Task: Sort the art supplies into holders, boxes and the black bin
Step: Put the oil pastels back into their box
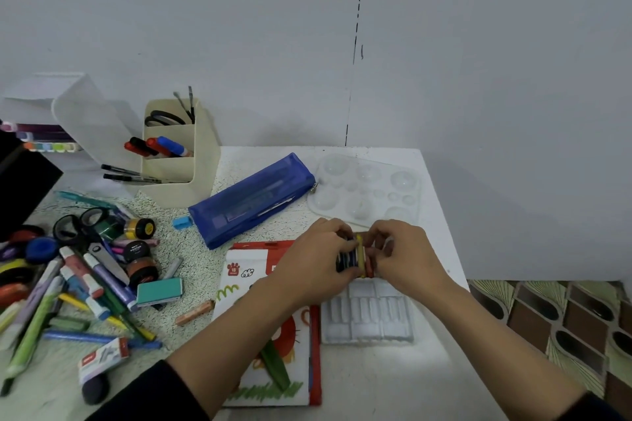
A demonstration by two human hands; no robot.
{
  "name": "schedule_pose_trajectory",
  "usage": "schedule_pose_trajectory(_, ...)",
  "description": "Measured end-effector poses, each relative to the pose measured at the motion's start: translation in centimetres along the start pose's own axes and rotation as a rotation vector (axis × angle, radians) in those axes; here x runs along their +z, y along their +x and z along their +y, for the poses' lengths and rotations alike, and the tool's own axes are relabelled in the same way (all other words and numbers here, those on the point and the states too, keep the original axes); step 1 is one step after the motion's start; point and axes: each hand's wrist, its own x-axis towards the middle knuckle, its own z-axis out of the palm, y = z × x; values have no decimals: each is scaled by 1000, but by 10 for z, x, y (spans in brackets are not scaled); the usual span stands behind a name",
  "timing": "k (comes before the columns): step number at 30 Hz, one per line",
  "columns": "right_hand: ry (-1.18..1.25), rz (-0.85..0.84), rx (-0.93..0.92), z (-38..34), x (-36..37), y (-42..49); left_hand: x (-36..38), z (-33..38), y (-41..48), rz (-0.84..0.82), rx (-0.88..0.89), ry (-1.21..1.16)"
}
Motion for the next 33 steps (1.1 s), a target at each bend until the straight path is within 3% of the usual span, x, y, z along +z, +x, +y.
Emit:
schedule_pose_trajectory(5,-35,51,-46,-15,6,-6,-16,-5,-15,0,-24,-35)
schedule_pose_trajectory(9,-7,78,-220,-51,21,-17,-44,-21,-49,169,-140,-141)
schedule_pose_trajectory(18,-103,-264,-534,-152,94,-23,-98,-138,-182,431,-384,-150)
schedule_pose_trajectory(22,-479,-396,-543,-186,130,-18,-108,-186,-215,344,-394,-66)
schedule_pose_trajectory(26,-733,-460,-480,-211,153,-13,-108,-204,-205,312,-231,22)
schedule_pose_trajectory(30,-700,-468,-412,-213,159,-8,-107,-199,-173,247,-147,131)
schedule_pose_trajectory(33,-459,-445,-291,-210,147,-6,-107,-192,-148,109,-159,296)
